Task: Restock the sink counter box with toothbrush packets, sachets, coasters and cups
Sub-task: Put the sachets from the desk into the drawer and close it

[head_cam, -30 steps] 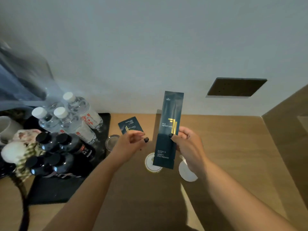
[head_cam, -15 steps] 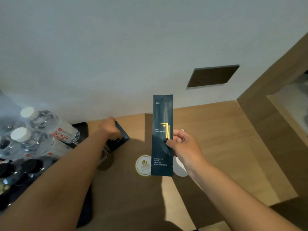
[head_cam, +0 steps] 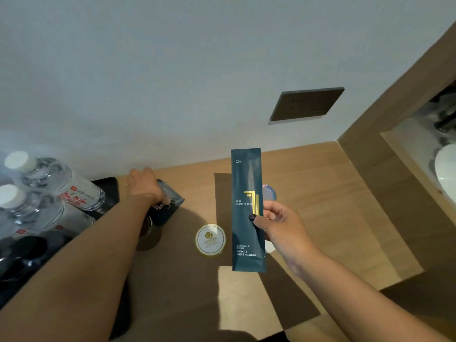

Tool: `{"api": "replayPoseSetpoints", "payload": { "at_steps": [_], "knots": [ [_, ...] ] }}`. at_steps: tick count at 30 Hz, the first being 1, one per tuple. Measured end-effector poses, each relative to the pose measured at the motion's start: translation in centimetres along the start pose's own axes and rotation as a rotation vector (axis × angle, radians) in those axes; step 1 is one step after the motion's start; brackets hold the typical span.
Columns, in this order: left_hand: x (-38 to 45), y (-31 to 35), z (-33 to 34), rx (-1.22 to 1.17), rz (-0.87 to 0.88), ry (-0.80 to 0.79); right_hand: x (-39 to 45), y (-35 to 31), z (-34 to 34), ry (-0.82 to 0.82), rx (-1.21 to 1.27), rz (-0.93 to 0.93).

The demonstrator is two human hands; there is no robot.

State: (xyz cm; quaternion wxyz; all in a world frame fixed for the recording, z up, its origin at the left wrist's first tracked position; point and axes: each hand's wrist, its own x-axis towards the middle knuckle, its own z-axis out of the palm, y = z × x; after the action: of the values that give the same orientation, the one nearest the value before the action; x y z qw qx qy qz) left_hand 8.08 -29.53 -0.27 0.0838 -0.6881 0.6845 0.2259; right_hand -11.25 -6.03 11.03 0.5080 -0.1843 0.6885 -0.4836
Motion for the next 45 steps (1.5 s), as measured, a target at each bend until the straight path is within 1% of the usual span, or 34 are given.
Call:
{"api": "replayPoseSetpoints", "payload": {
  "at_steps": [4, 6, 10, 12, 14, 16, 19, 22, 26, 28, 30, 35, 39, 41, 45],
  "knots": [
    [-1.4, 0.7, -1.6, -0.377, 0.162, 0.043, -0.4, -0.6, 0.6, -0.014, 0.022, -0.009],
    [-3.0, 1.5, -2.6, -0.606, 0.201, 0.051, -0.7, -1.0, 0.9, -0.028, 0.011, -0.024],
    [-8.6, 3.4, -5.7, -1.141, 0.169, 0.132, -1.7, -1.5, 1.0, -0.053, -0.005, -0.044],
    [-11.9, 3.8, -7.4, -1.369, 0.153, 0.101, -2.2, -1.9, 1.1, -0.059, 0.014, -0.067],
    [-15.0, 3.9, -8.9, -1.557, 0.157, 0.058, -2.8, -2.7, 1.3, -0.056, 0.050, -0.112],
    [-17.8, 4.2, -10.0, -1.657, 0.153, 0.076, -3.4, -3.8, 1.4, -0.053, 0.065, -0.172],
    [-21.2, 5.0, -11.0, -1.686, 0.135, 0.173, -4.5, -5.8, 1.6, -0.024, 0.072, -0.294],
    [-23.7, 5.4, -11.6, -1.698, 0.126, 0.248, -5.7, -7.6, 1.8, 0.053, 0.067, -0.452],
    [-26.3, 5.6, -12.6, -1.629, 0.211, 0.339, -8.2, -9.2, 2.1, 0.088, -0.022, -0.711],
    [-27.4, 5.8, -13.3, -1.629, 0.257, 0.370, -9.2, -9.5, 2.2, 0.071, -0.022, -0.736],
    [-28.3, 6.3, -13.8, -1.619, 0.311, 0.379, -9.9, -9.8, 2.2, 0.041, 0.060, -0.725],
    [-29.7, 7.9, -13.5, -1.642, 0.421, 0.265, -10.6, -10.5, 1.9, 0.029, 0.212, -0.708],
    [-29.7, 9.3, -12.1, -1.598, 0.417, 0.139, -11.0, -10.5, 0.8, 0.096, 0.214, -0.742],
    [-29.6, 10.1, -11.4, -1.596, 0.423, 0.053, -11.0, -10.4, -0.1, 0.132, 0.205, -0.736],
    [-28.2, 11.6, -11.4, -1.625, 0.399, -0.201, -11.5, -10.5, -2.5, 0.169, 0.116, -0.711]
  ]
}}
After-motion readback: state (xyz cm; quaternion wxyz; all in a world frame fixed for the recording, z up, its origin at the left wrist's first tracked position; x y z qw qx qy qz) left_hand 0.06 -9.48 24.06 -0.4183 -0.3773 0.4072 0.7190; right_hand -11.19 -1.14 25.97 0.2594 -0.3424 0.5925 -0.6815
